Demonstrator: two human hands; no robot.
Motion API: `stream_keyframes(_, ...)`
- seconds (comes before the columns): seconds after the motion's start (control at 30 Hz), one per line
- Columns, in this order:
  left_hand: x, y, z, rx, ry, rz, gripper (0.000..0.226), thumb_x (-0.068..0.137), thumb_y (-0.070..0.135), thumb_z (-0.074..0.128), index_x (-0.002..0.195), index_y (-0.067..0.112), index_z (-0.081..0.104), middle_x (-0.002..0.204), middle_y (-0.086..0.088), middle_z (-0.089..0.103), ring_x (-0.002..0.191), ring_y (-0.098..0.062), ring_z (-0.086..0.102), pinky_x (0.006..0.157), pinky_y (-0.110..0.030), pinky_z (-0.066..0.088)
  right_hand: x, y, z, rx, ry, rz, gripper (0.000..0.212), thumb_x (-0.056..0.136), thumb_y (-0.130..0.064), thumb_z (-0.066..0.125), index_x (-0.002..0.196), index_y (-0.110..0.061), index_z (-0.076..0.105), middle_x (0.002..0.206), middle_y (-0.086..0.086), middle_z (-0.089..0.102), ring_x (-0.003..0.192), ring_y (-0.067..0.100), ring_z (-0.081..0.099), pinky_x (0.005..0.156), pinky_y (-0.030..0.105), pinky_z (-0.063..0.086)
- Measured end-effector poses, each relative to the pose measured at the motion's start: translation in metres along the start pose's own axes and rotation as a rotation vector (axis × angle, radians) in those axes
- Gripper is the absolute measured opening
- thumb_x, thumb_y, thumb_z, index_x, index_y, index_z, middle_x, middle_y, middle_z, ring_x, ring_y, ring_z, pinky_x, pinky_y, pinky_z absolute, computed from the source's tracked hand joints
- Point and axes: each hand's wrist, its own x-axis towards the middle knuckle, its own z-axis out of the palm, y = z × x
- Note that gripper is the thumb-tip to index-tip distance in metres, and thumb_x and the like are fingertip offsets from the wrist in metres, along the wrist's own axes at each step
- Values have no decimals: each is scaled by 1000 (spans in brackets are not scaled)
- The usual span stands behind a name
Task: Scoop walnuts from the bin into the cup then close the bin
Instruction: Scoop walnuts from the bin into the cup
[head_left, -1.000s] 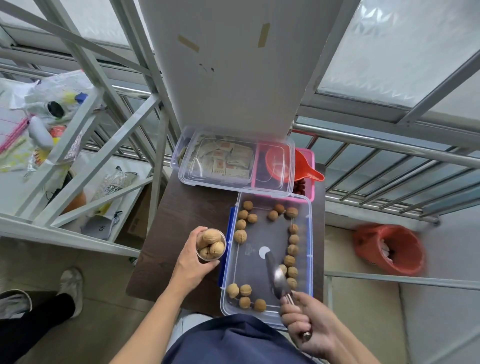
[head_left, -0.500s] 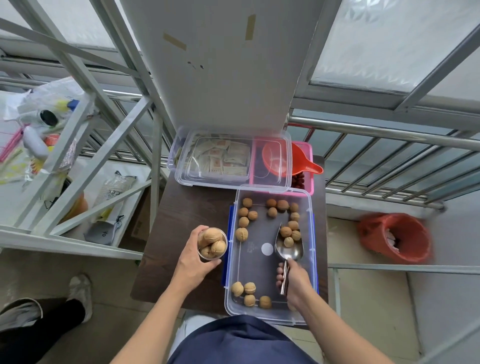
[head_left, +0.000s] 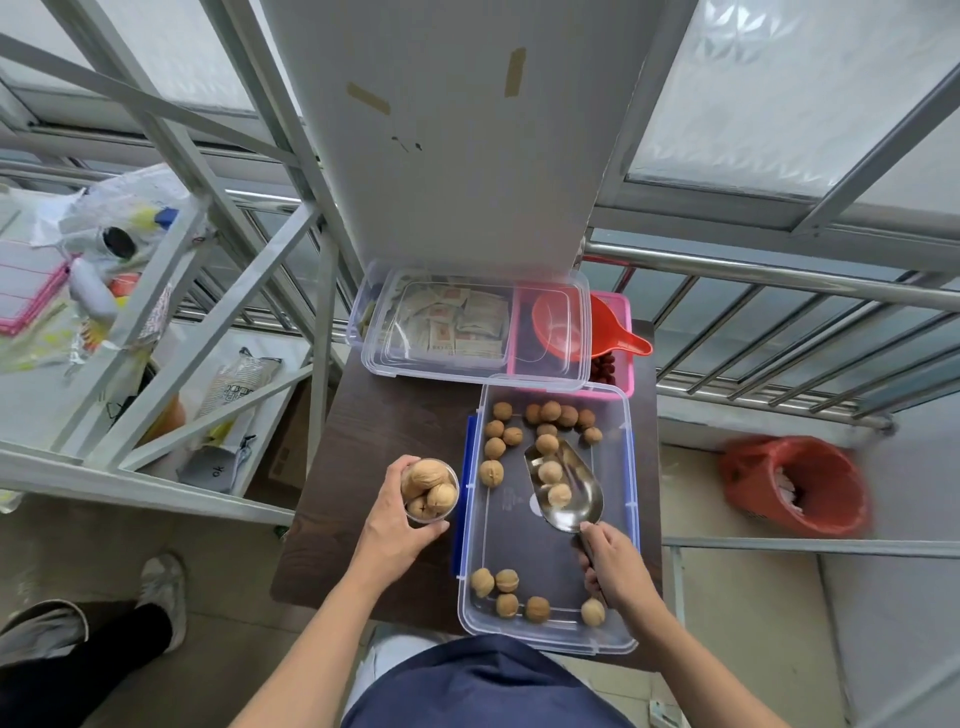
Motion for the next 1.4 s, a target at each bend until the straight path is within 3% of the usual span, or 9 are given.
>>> stream_keyframes(0.17, -1, -1, 0, 0, 10, -1, 96, 72, 15, 95, 137, 53, 36, 134, 10, 58, 127, -14, 59, 114, -38, 47, -20, -13, -12, -236, -37, -117, 36, 100, -28, 49, 82, 0, 61, 54, -2, 52, 49, 14, 43, 52, 32, 34)
stream_keyframes(0.3, -3, -2, 2, -7, 15, 0, 95, 72, 14, 95, 138, 51, 37, 135, 10, 58, 127, -14, 59, 115, -37, 47, -37, -38, -8, -494, -110, -194, 34, 98, -34, 50, 83, -11, 70, 61, -1, 63, 55, 10, 53, 59, 33, 42)
stream_keyframes(0.43, -4, 0, 2, -37, 15, 6, 92, 71, 19, 96, 138, 51, 40, 133, 11, 62, 125, -10, 61, 110, -35, 50, -52, -68, 12, -681, -169, -253, 33, 96, -36, 46, 83, -16, 69, 74, 2, 70, 66, 16, 60, 64, 36, 47)
stream_keyframes(0.57, -5, 6, 3, -51, 30, 14, 86, 70, 23, 96, 132, 52, 44, 129, 13, 65, 120, -7, 64, 102, -29, 53, -60, -93, 34, -832, -152, -332, 37, 94, -45, 41, 78, -17, 61, 76, 3, 66, 66, 21, 59, 60, 40, 47)
stream_keyframes(0.67, -4, 7, 1, -36, 68, 4, 85, 69, 24, 96, 133, 48, 45, 128, 12, 64, 119, -10, 64, 101, -35, 56, -63, -105, 44, -952, -86, -401, 35, 96, -46, 38, 70, -24, 48, 70, -2, 58, 59, 14, 51, 53, 34, 38)
stream_keyframes(0.77, -4, 7, 1, 16, 85, 21, 81, 69, 21, 93, 132, 42, 48, 126, 14, 62, 116, -9, 64, 99, -41, 58, -66, -110, 49, -1051, -17, -450, 36, 97, -49, 34, 75, -25, 49, 73, -2, 58, 63, 19, 54, 56, 35, 42)
stream_keyframes(1.0, -8, 3, 4, 28, 88, 5, 101, 72, 13, 91, 152, 38, 36, 146, 10, 51, 128, -12, 59, 106, -42, 55, -64, -99, 45, -1024, -18, -441, 39, 96, -49, 34, 71, -22, 44, 75, 0, 56, 66, 25, 54, 60, 39, 44)
stream_keyframes(1.23, -11, 4, 2, 36, 99, 18, 101, 73, 15, 94, 151, 42, 35, 147, 11, 51, 132, -11, 55, 112, -35, 50, -65, -87, 36, -972, -3, -444, 35, 96, -52, 32, 75, -26, 43, 72, 1, 61, 62, 22, 55, 61, 40, 49)
stream_keyframes(1.4, -15, 9, 3, 66, 116, 60, 95, 77, 17, 92, 150, 42, 36, 146, 13, 47, 131, -8, 52, 109, -32, 50, -69, -83, 34, -958, -8, -439, 34, 98, -51, 32, 74, -29, 42, 72, 1, 61, 62, 22, 55, 59, 40, 46)
